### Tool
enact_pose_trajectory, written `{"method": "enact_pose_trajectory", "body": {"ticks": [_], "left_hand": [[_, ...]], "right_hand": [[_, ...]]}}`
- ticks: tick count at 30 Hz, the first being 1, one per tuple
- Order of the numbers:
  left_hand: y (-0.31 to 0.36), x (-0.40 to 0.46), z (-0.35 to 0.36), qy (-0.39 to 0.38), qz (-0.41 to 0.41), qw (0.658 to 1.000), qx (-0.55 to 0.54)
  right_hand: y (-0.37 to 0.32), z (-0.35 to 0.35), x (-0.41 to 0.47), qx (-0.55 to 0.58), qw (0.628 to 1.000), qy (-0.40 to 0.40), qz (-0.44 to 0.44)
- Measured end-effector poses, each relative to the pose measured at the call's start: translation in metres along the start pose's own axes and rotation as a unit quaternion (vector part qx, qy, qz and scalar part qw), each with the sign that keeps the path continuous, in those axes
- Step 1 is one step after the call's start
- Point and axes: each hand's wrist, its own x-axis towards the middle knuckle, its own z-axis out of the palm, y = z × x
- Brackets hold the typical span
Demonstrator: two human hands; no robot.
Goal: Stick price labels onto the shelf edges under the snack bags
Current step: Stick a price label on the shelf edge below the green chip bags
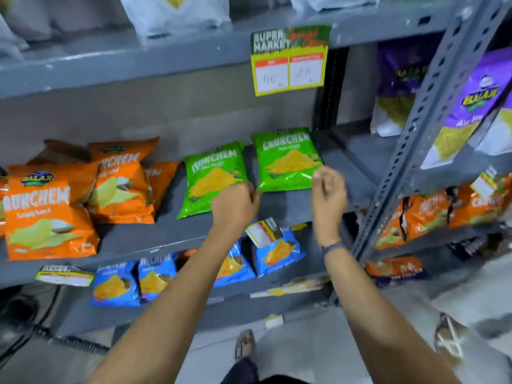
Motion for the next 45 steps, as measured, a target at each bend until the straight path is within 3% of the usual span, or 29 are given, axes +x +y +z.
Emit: {"method": "enact_pose_trajectory", "body": {"ticks": [4,8,14,19,23,27,29,32,35,38,41,45], "left_hand": [[-0.014,-0.007,0.058,-0.119,0.013,0.992,0.033],[-0.018,0.002,0.083,-0.151,0.062,0.982,0.093],[-0.012,0.025,0.095,-0.133,0.138,0.974,0.118],[-0.012,0.035,0.097,-0.172,0.118,0.972,0.111],[-0.013,0.021,0.091,-0.175,0.094,0.978,0.069],[-0.024,0.000,0.090,-0.150,0.120,0.975,0.116],[-0.028,-0.005,0.096,-0.167,0.120,0.964,0.171],[-0.027,-0.006,0.106,-0.197,0.102,0.951,0.213],[-0.023,-0.001,0.111,-0.207,0.091,0.949,0.219],[-0.021,0.003,0.112,-0.200,0.073,0.955,0.206],[-0.022,0.002,0.113,-0.186,0.074,0.959,0.202],[-0.025,0.006,0.109,-0.168,0.064,0.964,0.194]], "right_hand": [[0.086,0.001,-0.057,-0.107,0.964,-0.076,0.229],[0.102,0.011,-0.077,-0.042,0.885,-0.192,0.421],[0.112,0.014,-0.060,-0.042,0.876,-0.258,0.405],[0.108,0.001,-0.043,-0.005,0.832,-0.331,0.445],[0.108,-0.006,-0.028,-0.091,0.861,-0.355,0.352],[0.109,-0.012,-0.026,-0.293,0.888,-0.336,0.116],[0.107,-0.012,-0.028,-0.391,0.860,-0.328,-0.006],[0.104,-0.007,-0.030,-0.539,0.764,-0.313,-0.164],[0.102,0.000,-0.028,-0.623,0.687,-0.310,-0.210],[0.101,0.003,-0.025,-0.640,0.663,-0.321,-0.218],[0.099,0.000,-0.025,-0.615,0.682,-0.321,-0.233],[0.093,-0.002,-0.019,-0.549,0.739,-0.317,-0.230]]}}
